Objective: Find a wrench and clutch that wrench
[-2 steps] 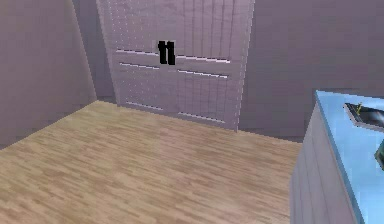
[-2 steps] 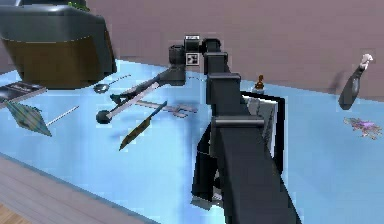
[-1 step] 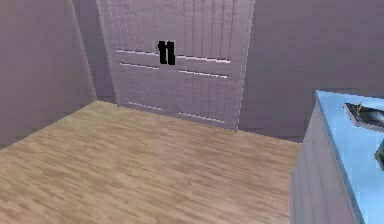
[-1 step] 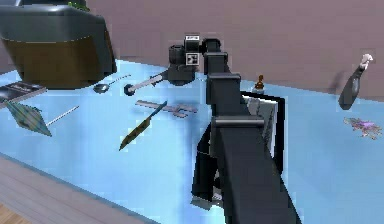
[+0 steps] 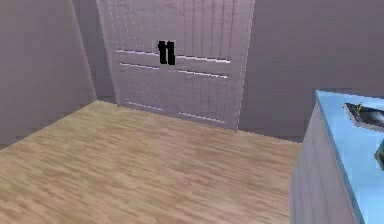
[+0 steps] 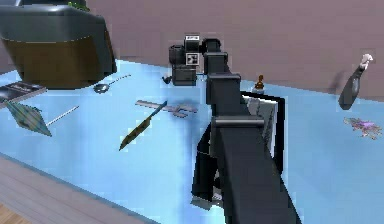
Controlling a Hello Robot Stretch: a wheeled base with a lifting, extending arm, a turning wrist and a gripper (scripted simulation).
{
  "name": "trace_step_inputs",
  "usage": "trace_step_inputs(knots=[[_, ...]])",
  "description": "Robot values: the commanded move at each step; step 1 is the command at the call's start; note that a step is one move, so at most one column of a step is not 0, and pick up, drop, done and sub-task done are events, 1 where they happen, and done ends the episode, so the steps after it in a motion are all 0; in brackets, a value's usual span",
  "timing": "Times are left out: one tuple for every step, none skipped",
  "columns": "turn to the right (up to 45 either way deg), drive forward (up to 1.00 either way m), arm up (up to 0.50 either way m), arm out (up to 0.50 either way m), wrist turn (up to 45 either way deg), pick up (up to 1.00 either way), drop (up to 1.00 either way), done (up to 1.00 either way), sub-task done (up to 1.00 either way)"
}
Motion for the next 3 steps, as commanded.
trace_step_inputs(knots=[[0.0, 0.0, -0.14, 0.0, 0.0, 0.0, 0.0, 0.0, 0.0], [0.0, 0.0, 0.0, 0.0, 0.0, 1.0, 0.0, 0.0, 0.0], [0.0, 0.0, 0.1, 0.0, 0.0, 0.0, 0.0, 0.0, 0.0]])
